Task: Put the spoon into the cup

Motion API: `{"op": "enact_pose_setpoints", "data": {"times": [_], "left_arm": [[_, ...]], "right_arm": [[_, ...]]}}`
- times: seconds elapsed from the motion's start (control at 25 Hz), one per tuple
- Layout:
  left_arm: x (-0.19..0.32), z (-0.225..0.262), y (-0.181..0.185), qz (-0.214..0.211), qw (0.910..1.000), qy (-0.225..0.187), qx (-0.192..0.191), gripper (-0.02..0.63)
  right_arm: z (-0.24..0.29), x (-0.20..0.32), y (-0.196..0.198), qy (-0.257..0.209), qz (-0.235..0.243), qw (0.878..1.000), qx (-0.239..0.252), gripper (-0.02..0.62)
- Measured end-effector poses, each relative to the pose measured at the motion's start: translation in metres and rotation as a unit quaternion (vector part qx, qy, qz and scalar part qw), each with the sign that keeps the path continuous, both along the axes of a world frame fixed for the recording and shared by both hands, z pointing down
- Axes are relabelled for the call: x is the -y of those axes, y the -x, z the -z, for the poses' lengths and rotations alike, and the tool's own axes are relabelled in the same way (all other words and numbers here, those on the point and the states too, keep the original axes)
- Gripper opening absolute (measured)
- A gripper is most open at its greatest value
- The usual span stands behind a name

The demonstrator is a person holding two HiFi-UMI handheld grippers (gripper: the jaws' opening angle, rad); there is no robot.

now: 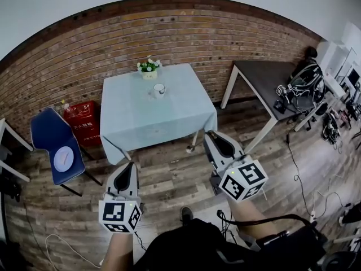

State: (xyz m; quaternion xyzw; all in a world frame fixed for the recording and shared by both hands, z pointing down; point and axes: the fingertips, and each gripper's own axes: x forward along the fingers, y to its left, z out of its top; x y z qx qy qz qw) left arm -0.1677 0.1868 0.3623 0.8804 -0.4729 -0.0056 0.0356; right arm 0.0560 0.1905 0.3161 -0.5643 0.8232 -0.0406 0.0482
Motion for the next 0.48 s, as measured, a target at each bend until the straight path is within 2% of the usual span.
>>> {"op": "enact_pose_setpoints", "data": {"times": [0.48], "left_arm": [[0.078,-0.003,-0.080,0.001,0.9995,0.017,0.027,0.009]], "right_arm": [[-0.009,0.064,-0.066,0.005,0.028,1.000,0.012,0.057]]}}
